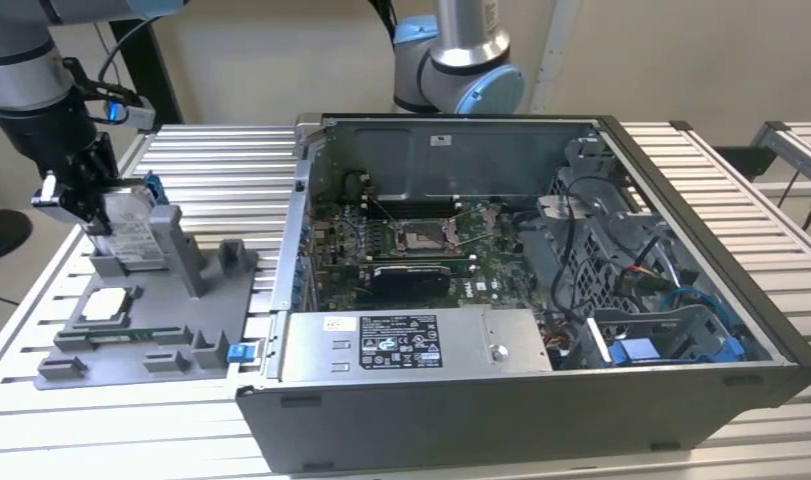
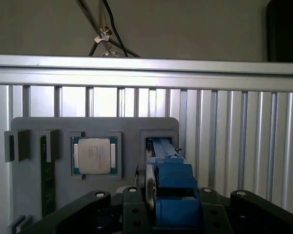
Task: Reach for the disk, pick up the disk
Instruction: 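Pick up the disk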
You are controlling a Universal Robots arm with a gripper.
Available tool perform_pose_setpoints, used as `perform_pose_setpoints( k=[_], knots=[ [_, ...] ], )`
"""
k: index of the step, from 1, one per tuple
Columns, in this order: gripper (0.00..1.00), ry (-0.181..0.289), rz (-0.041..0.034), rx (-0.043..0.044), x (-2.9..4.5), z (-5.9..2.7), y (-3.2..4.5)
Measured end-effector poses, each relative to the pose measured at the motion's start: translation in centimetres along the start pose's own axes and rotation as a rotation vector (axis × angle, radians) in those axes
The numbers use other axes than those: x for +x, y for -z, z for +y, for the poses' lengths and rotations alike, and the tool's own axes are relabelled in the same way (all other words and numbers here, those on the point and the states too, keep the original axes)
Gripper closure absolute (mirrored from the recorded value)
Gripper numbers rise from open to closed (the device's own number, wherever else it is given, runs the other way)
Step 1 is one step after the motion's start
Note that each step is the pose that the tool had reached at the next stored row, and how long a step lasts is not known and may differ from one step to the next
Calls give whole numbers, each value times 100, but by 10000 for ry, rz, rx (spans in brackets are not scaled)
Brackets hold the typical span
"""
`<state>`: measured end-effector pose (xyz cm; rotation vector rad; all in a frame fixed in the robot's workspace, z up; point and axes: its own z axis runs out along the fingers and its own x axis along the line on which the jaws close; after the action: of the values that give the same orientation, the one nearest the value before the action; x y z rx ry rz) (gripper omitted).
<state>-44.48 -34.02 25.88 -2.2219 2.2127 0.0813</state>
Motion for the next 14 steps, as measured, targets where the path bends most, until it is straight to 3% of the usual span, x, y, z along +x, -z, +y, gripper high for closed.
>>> perform_pose_setpoints(
  k=[14],
  knots=[
    [100,1,-5,14,0,-1,3]
  ],
)
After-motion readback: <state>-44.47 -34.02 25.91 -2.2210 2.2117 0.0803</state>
